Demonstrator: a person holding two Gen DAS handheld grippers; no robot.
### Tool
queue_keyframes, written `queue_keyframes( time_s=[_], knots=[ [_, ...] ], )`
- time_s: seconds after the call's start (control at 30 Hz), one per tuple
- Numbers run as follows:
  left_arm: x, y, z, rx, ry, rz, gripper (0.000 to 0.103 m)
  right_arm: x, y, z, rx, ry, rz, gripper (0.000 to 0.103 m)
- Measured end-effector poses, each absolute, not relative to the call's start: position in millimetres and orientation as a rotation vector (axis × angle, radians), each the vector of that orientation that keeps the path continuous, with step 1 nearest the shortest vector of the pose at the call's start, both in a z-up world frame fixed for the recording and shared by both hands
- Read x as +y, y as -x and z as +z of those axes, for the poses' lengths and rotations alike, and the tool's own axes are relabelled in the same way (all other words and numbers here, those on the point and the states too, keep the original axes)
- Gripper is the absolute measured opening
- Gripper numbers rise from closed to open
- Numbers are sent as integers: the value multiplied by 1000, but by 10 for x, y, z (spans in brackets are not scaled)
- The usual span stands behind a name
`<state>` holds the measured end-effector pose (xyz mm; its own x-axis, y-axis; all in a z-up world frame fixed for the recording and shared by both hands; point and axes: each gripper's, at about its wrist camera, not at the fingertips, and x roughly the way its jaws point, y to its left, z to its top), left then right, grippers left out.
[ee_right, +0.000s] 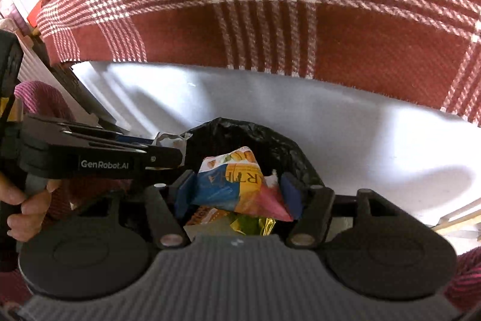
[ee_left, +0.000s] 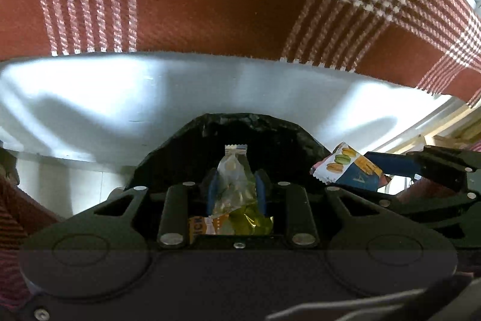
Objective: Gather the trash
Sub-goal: 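Carry wrapper and snack bag over the trash bin and open both tools, then move both open tools back over the table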
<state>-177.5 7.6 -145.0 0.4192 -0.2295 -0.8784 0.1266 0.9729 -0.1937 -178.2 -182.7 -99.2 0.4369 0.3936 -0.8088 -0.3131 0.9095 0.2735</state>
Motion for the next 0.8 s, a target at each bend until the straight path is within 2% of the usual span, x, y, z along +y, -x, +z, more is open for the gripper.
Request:
queue_keyframes(
  time_s=[0.07,0.27,0.37,0.6,0.8],
  knots=[
    [72,1769,-1460,1116,103,-224,40,-1842,1779,-995,1028,-98,440,76],
    [103,1752,-1412,1107,90,-228,61,-1875,1752,-983,1034,-116,446,84],
    [109,1741,-1381,1102,83,-230,68,-1893,1749,-971,1030,-126,442,87],
    [120,1752,-1161,1038,56,-226,78,-1958,1749,-853,995,-141,428,89],
    [136,1749,-605,905,32,-285,82,-2037,1724,-429,864,-130,443,90]
  ],
)
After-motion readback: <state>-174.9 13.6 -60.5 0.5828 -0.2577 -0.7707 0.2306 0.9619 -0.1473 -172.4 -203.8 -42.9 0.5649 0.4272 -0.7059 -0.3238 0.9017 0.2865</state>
